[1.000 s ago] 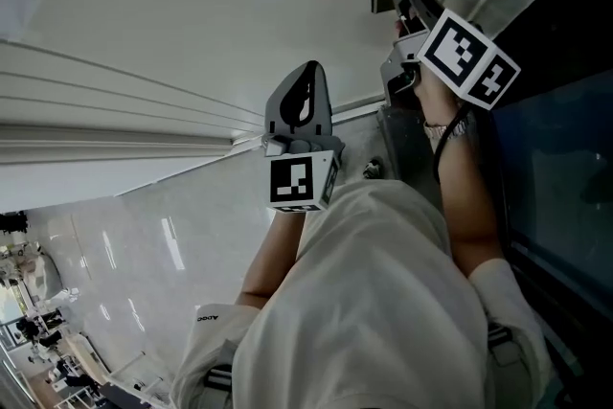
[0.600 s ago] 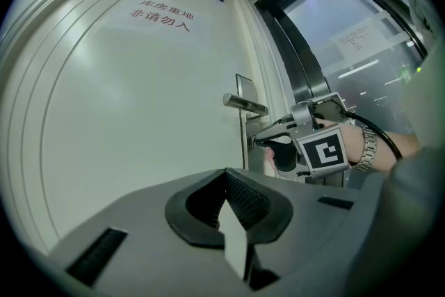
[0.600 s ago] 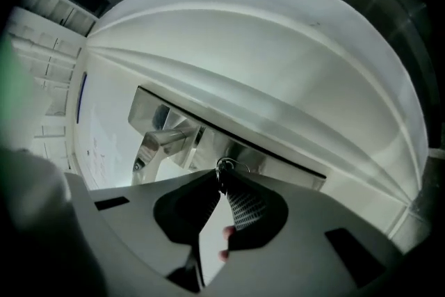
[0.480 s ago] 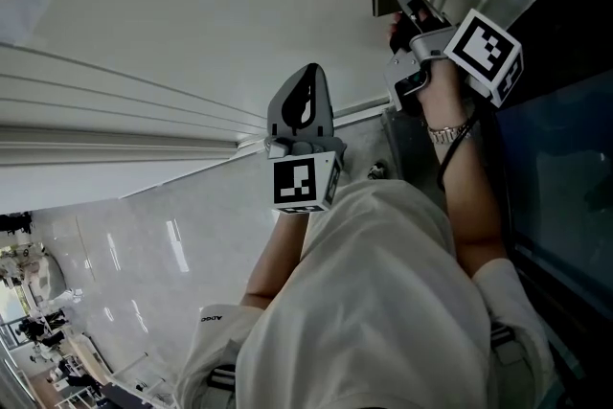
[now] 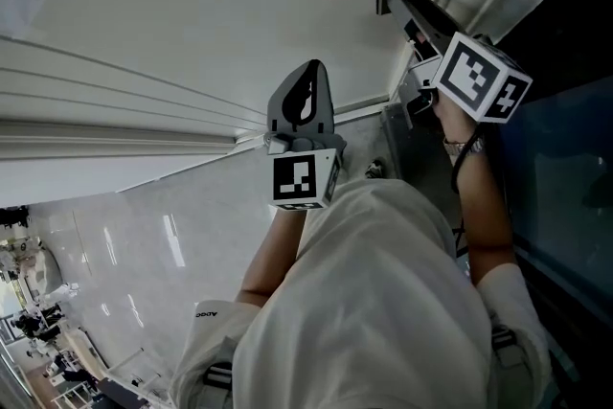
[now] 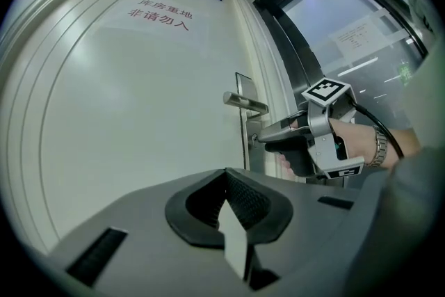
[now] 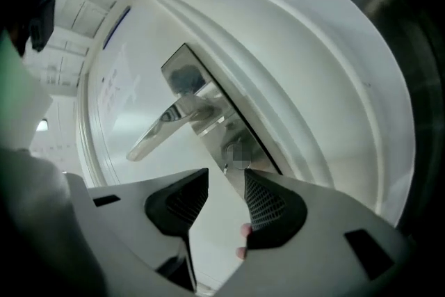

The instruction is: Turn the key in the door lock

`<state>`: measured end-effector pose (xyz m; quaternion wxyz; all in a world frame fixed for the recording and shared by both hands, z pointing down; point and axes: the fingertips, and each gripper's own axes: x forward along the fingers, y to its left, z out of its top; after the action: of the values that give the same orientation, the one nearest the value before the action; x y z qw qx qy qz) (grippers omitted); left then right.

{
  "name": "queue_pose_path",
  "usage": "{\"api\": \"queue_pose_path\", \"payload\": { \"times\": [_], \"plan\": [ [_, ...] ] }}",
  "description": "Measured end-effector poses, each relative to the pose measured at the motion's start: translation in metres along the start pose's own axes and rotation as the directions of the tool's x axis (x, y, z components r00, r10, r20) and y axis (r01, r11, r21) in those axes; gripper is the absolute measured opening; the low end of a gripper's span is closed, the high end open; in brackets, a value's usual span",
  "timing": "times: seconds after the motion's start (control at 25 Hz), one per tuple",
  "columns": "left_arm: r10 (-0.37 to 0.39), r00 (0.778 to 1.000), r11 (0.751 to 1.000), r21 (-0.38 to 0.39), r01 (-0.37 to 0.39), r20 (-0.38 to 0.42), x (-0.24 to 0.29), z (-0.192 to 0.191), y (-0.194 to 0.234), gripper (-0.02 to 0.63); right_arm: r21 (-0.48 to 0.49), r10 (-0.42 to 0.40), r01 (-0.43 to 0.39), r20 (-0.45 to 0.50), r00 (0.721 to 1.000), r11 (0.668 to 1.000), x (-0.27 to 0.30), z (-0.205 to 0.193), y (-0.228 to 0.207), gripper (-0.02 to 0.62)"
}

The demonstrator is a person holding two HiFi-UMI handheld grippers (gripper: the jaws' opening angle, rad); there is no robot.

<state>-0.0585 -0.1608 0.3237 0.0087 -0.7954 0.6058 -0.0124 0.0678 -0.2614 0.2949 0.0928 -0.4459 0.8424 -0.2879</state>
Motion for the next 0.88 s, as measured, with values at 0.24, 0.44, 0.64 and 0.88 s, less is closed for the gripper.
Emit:
{"api": "queue_pose_path", "payload": {
  "times": [0.24, 0.44, 0.64, 0.88],
  "plan": [
    [-0.026, 1.000, 1.000, 0.001, 0.026, 0.002, 0.001, -0.002, -0.011, 0.006, -0.467, -0.131, 0.103, -0.028, 0.991, 0.878, -0.006, 0.000, 0.001, 0.143],
    [-0.024, 1.000, 1.000, 0.003, 0.024, 0.006, -0.001, 0.001, -0.011, 0.006, -0.753, -0.221, 0.179, 0.045, 0.974, 0.633, -0.011, 0.008, 0.006, 0.143],
    [-0.017, 1.000, 1.000, 0.006, 0.017, 0.004, -0.003, 0.001, -0.007, 0.006, -0.942, -0.284, 0.124, 0.033, 0.958, 0.311, -0.007, -0.001, 0.006, 0.143],
    [-0.015, 1.000, 1.000, 0.008, 0.015, -0.005, -0.007, -0.002, -0.005, 0.006, -0.986, -0.333, 0.094, 0.135, 0.933, -0.139, -0.003, -0.001, 0.001, 0.143]
  ]
}}
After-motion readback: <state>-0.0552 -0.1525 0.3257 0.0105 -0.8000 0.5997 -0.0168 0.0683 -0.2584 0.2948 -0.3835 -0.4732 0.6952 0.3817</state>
